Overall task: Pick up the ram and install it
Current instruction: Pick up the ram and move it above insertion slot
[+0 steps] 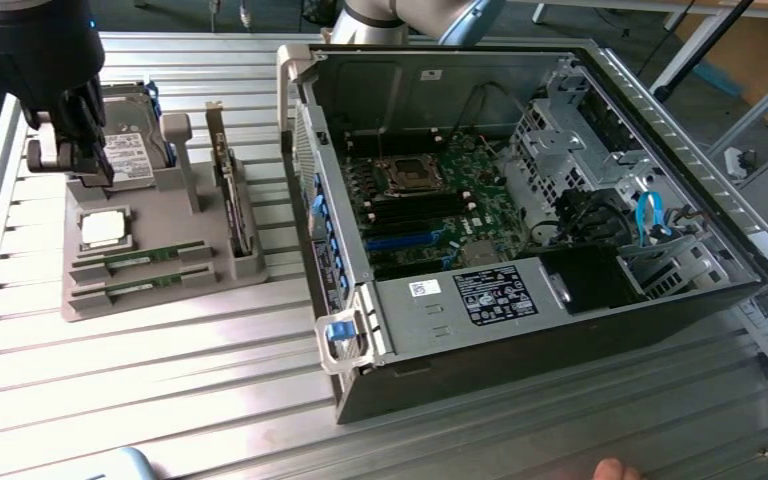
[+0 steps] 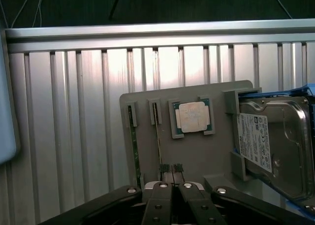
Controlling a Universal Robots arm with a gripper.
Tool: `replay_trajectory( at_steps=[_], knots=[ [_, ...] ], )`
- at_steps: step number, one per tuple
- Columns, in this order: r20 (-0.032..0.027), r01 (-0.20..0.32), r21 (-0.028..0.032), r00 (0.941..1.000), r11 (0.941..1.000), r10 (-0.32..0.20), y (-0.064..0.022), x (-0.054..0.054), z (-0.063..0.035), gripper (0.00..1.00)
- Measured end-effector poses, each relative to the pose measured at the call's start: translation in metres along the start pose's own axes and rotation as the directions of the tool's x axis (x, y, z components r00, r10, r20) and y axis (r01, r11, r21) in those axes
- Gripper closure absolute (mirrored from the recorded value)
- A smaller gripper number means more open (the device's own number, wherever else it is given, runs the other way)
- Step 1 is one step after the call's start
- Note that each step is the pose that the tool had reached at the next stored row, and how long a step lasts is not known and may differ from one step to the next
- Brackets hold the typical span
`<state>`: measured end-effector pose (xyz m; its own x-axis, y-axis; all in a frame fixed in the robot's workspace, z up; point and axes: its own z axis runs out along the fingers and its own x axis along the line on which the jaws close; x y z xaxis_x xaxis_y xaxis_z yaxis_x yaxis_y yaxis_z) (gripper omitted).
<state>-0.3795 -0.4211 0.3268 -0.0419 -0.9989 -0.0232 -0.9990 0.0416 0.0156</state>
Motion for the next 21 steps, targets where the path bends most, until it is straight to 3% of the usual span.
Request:
replay_trajectory(
  at_steps=[10,12,14,15,21],
  knots=[
    [0.0002,0.0,0.0003,1.0,1.0,0.0,0.0,0.0,0.0002,0.89],
    [0.0002,0.0,0.0003,1.0,1.0,0.0,0.0,0.0,0.0002,0.83],
    [0.0002,0.0,0.0003,1.0,1.0,0.0,0.0,0.0,0.0002,0.83],
    [0.0002,0.0,0.0003,1.0,1.0,0.0,0.0,0.0,0.0002,0.76],
    [0.0002,0.0,0.0003,1.0,1.0,0.0,0.0,0.0,0.0002,0.76]
  ],
)
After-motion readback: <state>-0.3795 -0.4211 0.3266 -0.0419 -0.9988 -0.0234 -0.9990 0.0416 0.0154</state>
